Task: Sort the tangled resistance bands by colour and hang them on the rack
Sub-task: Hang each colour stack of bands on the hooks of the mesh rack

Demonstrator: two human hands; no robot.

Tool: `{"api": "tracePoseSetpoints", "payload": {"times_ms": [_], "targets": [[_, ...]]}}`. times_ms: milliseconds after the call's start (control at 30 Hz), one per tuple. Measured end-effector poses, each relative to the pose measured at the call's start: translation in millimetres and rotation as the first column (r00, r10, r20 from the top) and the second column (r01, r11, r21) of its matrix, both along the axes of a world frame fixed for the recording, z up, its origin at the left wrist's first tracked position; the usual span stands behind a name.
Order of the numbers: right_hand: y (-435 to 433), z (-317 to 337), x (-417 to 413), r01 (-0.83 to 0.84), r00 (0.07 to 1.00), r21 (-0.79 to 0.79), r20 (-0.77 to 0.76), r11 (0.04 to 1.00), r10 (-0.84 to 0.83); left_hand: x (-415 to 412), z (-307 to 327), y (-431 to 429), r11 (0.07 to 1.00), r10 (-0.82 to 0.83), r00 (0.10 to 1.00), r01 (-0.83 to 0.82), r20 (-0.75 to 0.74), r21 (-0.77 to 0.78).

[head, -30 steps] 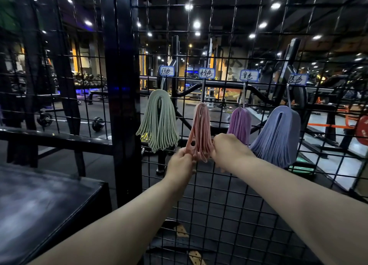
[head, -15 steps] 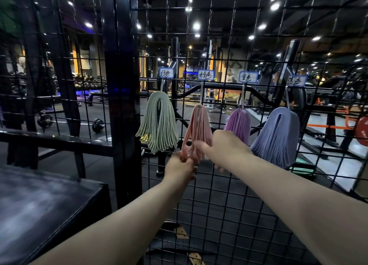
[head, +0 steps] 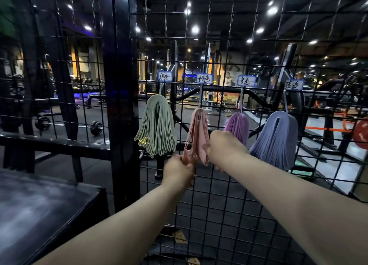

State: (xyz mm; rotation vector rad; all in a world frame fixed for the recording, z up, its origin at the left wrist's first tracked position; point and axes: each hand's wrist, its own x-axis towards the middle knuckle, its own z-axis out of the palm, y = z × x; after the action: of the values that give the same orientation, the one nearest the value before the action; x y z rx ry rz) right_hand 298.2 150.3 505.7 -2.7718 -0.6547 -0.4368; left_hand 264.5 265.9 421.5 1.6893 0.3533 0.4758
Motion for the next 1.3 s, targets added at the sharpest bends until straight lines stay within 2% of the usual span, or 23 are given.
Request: {"api": "tracePoseSetpoints", "payload": {"times_ms": [133, 233, 367, 467, 533, 667, 867, 1000, 1133, 1300], "targets": [[4, -1, 2, 0.0, 0.999, -0.005, 0.054, 1.0, 0.0, -15, -3, 0, 0.981, -0.006, 0.995, 0.025, -0.098, 0.194], [4, 0, 0, -0.012, 0.996, -0.028, 0.085, 1.0, 0.014, -25, -3, 0, 0.968, -0.009, 0.996, 0.03, -0.086, 0.248], [1, 0, -5, -0.035, 0.989, -0.023, 0.141, 0.999, 0.038, -28, 10, 3, 0.957, 0.057, 0.98, -0.109, 0.192, 0.27], [1, 0, -9, -0.047, 0.985, -0.009, 0.167, 0.999, 0.047, -22, 27, 4, 0.874, 0.082, 0.924, -0.247, 0.374, 0.419], [1, 1, -11, -0.07, 0.986, 0.01, 0.154, 0.997, 0.068, -15, 37, 4, 0.806, 0.08, 0.898, -0.314, 0.434, 0.501], [1, 1, -9, -0.097, 0.987, 0.026, 0.134, 0.995, 0.092, -2, 53, 6, 0.782, 0.053, 0.892, -0.317, 0.45, 0.536], [0, 4, -12, -0.181, 0.973, 0.015, 0.151, 0.983, 0.177, 8, 72, 13, 0.889, -0.006, 0.956, -0.129, 0.293, 0.439], [-2, 7, -11, -0.189, 0.975, 0.05, 0.13, 0.981, 0.181, 7, 77, 19, 0.82, 0.066, 0.957, -0.212, 0.281, 0.532], [-5, 5, -10, -0.188, 0.974, 0.02, 0.133, 0.982, 0.184, 4, 78, 22, 0.799, 0.112, 0.948, -0.265, 0.299, 0.539], [-7, 3, -5, -0.161, 0.972, -0.018, 0.17, 0.987, 0.162, 0, 73, 24, 0.73, 0.075, 0.958, -0.242, 0.278, 0.639]]}}
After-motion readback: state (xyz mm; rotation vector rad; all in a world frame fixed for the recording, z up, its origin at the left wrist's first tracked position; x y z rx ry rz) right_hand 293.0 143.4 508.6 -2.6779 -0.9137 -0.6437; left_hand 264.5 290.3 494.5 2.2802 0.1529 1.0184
